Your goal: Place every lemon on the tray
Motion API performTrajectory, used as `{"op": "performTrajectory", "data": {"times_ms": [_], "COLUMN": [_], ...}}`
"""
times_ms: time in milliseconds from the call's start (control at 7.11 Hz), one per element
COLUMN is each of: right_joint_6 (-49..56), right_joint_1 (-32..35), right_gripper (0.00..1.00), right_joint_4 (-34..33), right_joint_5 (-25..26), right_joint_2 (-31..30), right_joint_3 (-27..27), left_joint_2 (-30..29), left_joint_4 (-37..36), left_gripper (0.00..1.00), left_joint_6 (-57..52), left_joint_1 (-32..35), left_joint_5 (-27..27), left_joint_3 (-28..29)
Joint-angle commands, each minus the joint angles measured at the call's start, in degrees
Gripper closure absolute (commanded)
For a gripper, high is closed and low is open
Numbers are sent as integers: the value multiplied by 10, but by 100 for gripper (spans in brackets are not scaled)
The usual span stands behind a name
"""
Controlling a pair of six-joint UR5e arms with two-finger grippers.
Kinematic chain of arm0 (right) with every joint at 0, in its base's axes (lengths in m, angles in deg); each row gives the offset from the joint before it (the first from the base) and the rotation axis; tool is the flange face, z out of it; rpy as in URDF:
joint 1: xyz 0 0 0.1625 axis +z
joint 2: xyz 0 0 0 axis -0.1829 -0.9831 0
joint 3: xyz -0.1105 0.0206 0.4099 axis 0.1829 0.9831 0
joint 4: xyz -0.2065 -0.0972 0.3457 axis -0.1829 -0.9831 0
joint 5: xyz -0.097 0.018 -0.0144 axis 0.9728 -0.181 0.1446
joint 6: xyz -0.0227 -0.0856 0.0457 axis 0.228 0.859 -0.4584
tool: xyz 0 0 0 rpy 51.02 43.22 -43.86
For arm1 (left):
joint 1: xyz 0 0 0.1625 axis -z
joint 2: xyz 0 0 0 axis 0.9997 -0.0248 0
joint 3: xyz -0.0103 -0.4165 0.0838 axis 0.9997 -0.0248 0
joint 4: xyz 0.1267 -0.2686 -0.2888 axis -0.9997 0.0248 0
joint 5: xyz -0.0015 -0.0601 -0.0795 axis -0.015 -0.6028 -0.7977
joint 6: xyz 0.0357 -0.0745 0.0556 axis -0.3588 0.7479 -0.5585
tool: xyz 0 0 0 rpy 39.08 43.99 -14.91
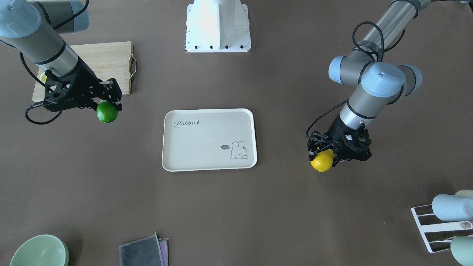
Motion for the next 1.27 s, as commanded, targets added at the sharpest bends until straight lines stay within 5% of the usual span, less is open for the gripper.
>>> {"op": "performTrajectory", "data": {"times_ms": [0,422,844,1125], "right_joint_6": [-32,-72,-98,-151], "right_joint_1": [-27,-84,-106,-128], "right_gripper": [100,100,100,100], "right_joint_4": [-10,-27,-17,64], "right_joint_5": [18,72,127,154], "right_joint_2": [26,99,212,236], "right_joint_3": [2,43,176,241], "left_joint_2": [-51,-114,-133,-135], "left_joint_4": [-31,-30,-31,-29], "left_gripper": [100,100,100,100], "left_joint_6": [93,240,280,281], "left_joint_1": [-19,-126,-176,-186], "left_joint_5": [-2,109,182,199], "left_joint_3": [-11,-11,1,15]}}
